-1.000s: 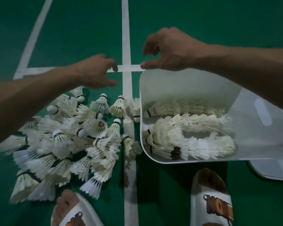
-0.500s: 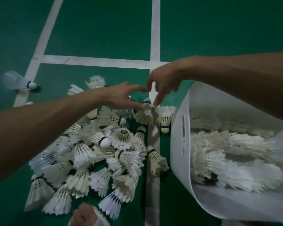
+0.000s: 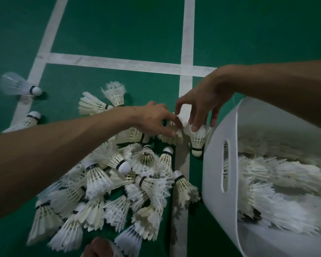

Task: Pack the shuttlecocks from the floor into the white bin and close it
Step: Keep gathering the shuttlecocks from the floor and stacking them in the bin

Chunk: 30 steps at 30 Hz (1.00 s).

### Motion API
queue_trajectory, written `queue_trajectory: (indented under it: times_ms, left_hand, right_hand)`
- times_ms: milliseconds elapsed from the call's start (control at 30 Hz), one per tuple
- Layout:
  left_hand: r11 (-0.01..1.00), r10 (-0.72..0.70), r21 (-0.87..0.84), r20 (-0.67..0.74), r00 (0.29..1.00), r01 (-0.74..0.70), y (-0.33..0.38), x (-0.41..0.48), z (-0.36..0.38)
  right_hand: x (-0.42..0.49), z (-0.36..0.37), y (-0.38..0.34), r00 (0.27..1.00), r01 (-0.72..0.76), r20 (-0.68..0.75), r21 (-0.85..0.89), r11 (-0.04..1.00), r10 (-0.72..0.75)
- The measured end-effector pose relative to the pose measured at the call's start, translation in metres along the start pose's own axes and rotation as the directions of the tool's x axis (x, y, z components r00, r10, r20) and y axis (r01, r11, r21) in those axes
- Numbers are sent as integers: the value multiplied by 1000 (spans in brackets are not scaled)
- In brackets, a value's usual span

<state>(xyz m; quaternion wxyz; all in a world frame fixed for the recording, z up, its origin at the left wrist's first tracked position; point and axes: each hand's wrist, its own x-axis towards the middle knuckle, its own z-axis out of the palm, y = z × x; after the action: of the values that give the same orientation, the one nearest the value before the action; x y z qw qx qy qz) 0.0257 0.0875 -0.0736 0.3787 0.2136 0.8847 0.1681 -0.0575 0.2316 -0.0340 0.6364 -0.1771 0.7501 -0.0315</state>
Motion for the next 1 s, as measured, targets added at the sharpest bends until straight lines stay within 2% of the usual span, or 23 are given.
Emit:
queue_trajectory:
  times_ms: [100,233,367,700,867,1000]
  left_hand:
    - [998,-9,-67,4,1000,10,-10,0,2]
    - [999,-44,-18,-2,999,44,-6,-2,9]
    - [993,-62,-101,-62,996,55,-3,-3,11]
    - [963,-139,-248,-140,980,101,-16,-16,6]
    - [956,-150,-281,-218,964,85,-13,-21,-3]
    - [932,-171,-359,-319,932,48,-6,-27,-12]
  right_hand:
    - [0,1,3,999,29,20,23,999,-30]
    - [1,2,5,998,63,26,6,998,-63]
    - [4,3,5,998,66,7,-100,993,-65]
    - [8,5,-2,976,66,-167,-372,926,-137]
    - [-7,-4,-2,915,71,-330,-431,900,-230]
    - [-37,-11,6,802,145,-508,-348,926,-316]
